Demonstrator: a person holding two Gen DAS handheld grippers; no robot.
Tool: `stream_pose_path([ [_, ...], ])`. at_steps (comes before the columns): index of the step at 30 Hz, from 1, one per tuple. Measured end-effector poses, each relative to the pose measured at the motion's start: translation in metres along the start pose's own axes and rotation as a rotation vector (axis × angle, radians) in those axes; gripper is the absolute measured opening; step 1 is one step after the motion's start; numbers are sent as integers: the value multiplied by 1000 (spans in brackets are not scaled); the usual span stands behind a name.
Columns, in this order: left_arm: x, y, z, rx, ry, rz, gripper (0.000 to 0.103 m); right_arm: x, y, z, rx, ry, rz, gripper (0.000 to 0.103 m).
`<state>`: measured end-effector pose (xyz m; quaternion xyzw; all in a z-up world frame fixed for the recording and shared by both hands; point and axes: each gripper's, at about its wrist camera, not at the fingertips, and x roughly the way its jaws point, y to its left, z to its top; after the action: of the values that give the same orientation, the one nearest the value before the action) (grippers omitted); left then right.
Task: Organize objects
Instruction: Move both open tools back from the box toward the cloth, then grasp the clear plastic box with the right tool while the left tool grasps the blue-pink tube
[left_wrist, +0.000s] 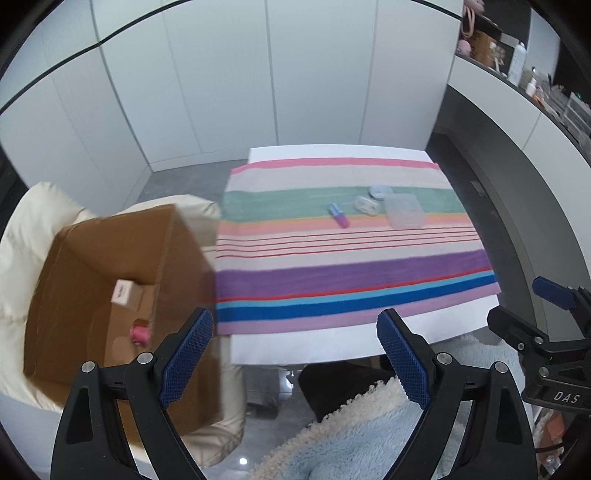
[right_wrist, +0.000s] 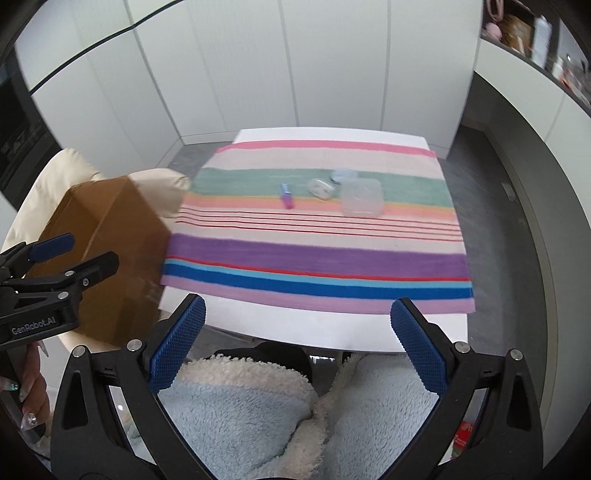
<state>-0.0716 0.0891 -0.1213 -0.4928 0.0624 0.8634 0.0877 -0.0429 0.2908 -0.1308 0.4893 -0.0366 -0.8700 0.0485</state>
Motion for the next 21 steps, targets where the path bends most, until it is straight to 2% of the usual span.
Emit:
stream_pose_path([
  [5, 25, -18, 19, -3, 18, -10, 92, 12, -25, 4, 32, 8, -13, 102],
  [10, 69, -30, 40, 3, 40, 9, 92, 37, -43, 17, 44, 19, -26, 102],
  [21, 190, -41, 82, -35, 120, 24, 92, 152, -81, 64, 53, 92, -44, 102],
])
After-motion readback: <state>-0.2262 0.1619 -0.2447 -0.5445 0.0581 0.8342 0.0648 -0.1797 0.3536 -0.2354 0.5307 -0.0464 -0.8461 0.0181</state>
